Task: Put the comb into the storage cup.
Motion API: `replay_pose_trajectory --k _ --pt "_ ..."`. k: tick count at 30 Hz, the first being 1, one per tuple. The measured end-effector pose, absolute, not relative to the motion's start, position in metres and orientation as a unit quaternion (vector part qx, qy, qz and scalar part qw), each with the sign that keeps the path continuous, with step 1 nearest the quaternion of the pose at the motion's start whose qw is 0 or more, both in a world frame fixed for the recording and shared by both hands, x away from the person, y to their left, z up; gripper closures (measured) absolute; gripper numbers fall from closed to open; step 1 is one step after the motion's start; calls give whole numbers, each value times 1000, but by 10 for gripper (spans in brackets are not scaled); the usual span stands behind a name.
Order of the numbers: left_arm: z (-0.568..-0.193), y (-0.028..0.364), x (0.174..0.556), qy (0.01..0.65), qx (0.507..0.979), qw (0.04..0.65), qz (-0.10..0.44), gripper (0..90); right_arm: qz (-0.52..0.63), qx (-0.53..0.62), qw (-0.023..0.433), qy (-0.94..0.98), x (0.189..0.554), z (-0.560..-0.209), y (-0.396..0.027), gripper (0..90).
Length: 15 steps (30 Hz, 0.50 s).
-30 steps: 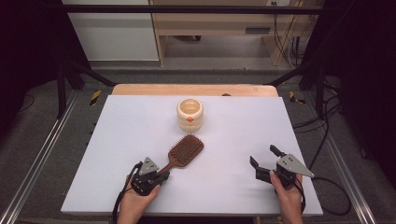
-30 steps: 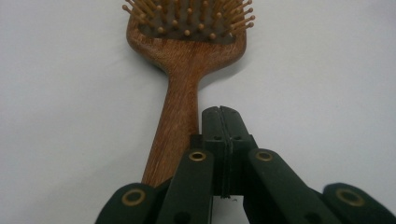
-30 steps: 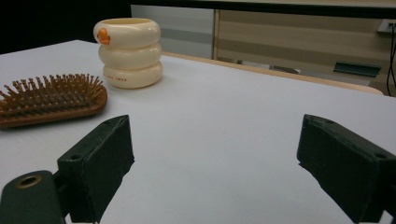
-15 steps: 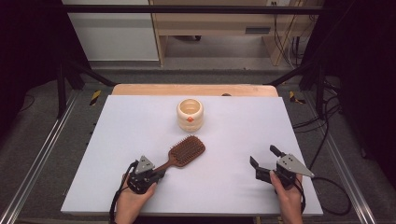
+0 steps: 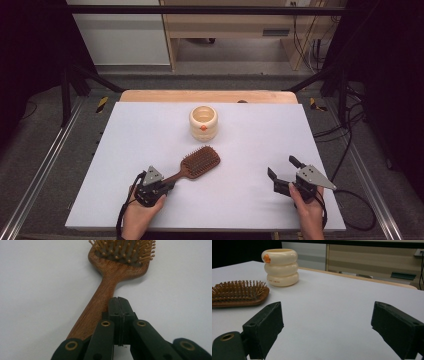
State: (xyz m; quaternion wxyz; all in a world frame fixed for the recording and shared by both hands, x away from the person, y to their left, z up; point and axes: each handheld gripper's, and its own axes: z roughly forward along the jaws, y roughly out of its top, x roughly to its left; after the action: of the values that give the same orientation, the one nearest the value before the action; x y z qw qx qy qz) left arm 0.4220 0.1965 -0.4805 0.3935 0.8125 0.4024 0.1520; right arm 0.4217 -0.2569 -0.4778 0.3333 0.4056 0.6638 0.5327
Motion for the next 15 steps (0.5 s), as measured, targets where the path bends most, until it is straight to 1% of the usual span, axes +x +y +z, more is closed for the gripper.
replay_pose_trajectory --k 15 --pt "-481 198 423 403 811 393 157 900 533 406 333 664 422 -478 -257 106"
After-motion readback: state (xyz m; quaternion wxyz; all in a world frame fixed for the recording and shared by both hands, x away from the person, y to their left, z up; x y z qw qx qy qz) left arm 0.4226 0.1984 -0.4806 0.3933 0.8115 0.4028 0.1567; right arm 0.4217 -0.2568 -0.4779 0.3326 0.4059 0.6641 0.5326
